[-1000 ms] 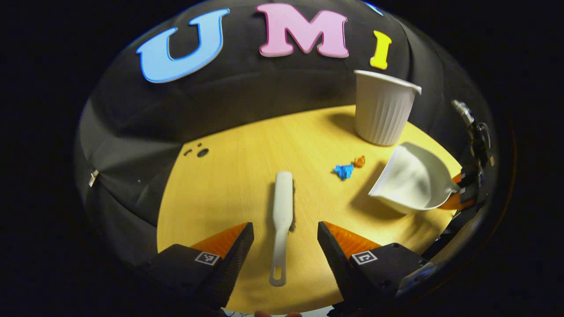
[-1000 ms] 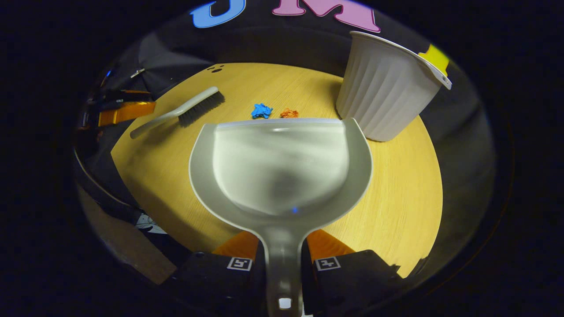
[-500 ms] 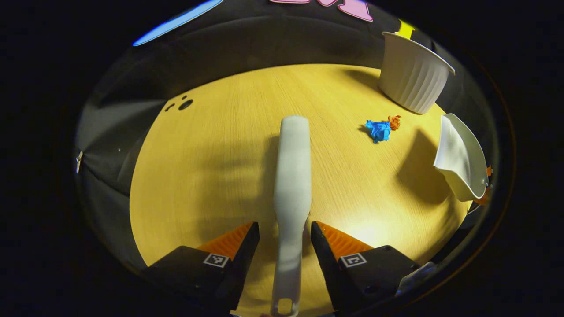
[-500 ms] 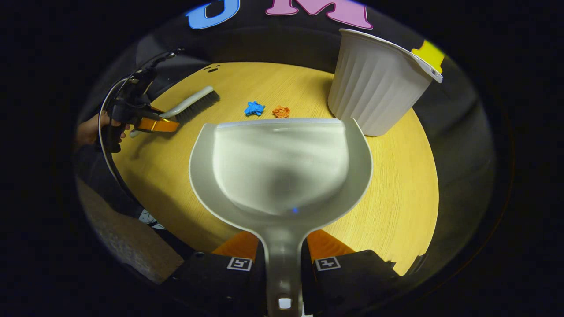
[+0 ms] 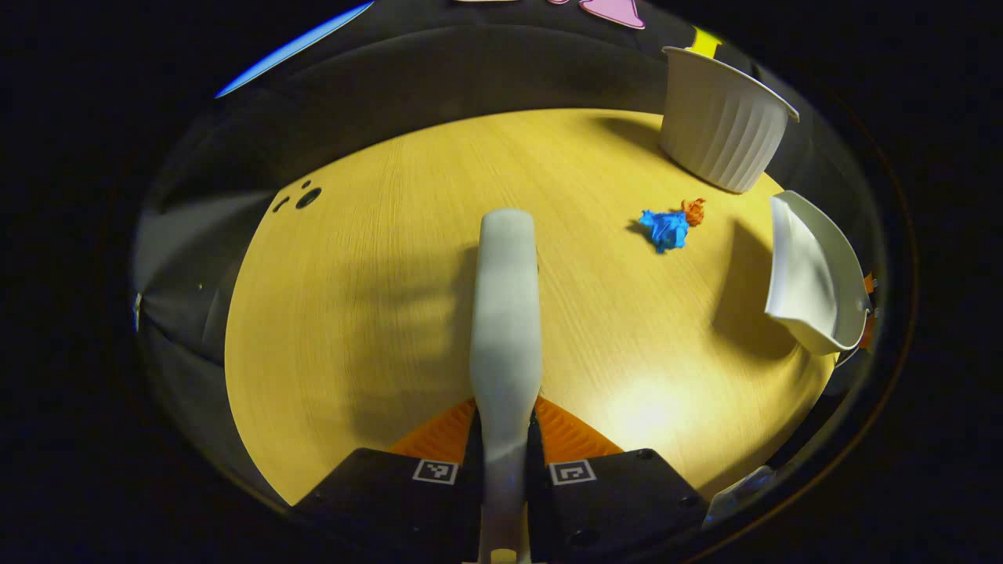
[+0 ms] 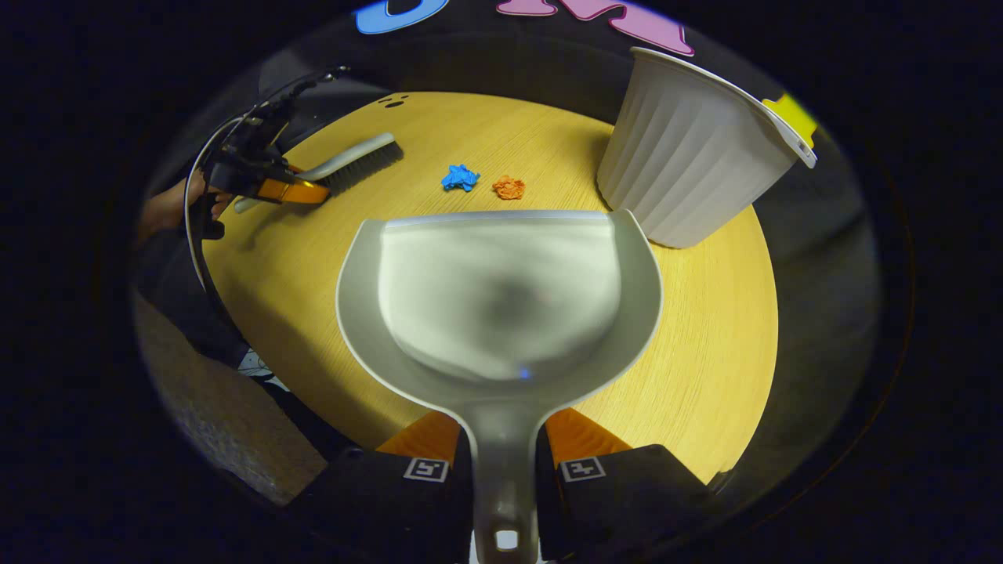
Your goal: Pick up the small broom and dustpan from the desktop, sweep the trash into the dustpan with the broom, and then empty the trash into the garbage bin.
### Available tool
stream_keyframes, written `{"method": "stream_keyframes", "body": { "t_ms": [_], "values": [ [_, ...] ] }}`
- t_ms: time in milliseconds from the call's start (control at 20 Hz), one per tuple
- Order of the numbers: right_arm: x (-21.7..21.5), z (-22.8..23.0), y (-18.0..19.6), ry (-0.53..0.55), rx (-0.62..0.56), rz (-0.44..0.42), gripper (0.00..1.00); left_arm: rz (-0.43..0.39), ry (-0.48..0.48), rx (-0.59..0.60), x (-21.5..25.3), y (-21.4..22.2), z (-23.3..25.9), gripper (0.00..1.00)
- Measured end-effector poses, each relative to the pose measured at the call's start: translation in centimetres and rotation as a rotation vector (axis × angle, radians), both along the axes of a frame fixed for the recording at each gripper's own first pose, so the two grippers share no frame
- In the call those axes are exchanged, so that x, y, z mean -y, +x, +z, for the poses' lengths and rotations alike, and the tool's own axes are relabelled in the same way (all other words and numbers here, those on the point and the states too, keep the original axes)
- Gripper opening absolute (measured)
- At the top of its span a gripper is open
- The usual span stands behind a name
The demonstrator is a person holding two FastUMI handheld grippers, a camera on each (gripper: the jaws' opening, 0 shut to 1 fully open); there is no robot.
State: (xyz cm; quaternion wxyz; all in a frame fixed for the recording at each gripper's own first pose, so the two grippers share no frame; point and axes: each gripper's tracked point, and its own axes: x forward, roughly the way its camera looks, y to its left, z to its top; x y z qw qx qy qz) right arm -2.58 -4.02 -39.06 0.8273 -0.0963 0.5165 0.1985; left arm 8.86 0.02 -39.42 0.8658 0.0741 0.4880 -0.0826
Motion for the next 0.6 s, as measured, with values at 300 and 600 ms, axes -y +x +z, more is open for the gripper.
{"method": "stream_keyframes", "body": {
  "t_ms": [300,600],
  "values": [
    [-0.4,-1.3,0.6,-0.024,-0.072,0.048,0.4,-0.111,-0.049,0.115,5.0,5.9,3.8,0.29],
    [-1.1,-2.0,1.4,-0.013,-0.113,0.068,0.37,-0.226,-0.026,0.076,9.2,8.7,1.6,0.27]
  ]
}}
